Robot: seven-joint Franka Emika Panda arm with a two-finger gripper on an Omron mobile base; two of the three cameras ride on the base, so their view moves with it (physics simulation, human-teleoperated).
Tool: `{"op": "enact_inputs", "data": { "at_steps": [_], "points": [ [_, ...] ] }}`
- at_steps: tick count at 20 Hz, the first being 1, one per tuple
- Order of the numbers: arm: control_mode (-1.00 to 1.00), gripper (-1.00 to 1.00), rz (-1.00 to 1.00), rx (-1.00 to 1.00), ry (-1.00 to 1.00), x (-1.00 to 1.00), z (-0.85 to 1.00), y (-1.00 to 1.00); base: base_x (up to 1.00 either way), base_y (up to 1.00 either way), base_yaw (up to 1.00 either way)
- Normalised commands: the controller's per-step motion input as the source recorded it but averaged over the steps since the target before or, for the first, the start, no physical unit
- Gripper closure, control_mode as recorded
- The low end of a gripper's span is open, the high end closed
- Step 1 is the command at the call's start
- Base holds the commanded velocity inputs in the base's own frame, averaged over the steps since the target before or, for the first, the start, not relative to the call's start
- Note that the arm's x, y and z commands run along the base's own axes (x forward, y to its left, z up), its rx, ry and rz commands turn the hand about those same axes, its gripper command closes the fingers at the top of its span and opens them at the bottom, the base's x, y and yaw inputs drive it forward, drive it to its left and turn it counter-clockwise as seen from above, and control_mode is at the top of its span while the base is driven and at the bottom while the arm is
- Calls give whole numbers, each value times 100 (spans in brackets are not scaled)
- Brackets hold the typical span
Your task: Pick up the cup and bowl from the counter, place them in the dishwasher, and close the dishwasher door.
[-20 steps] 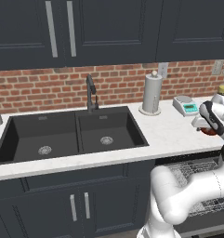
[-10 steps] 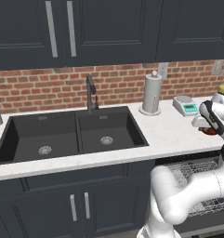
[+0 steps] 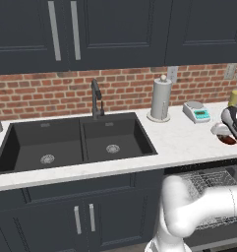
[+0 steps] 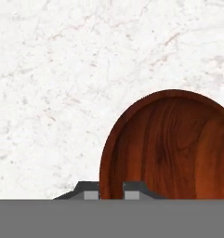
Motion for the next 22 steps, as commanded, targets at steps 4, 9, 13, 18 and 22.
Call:
{"op": "enact_inputs", "data": {
  "at_steps": [4, 9, 13, 18, 22],
  "points": [
    [-100, 100, 4, 0, -25, -94, 3, 3, 0, 0, 0],
    [-100, 100, 10, 0, -21, -100, 0, 24, 0, 0, 0],
    [-100, 100, 11, -1, -10, -83, 0, 43, 0, 0, 0],
    [-100, 100, 12, -2, -3, -71, 0, 42, 0, 0, 0],
    [-100, 100, 11, -3, 0, -67, -4, 27, 0, 0, 0]
  ]
}}
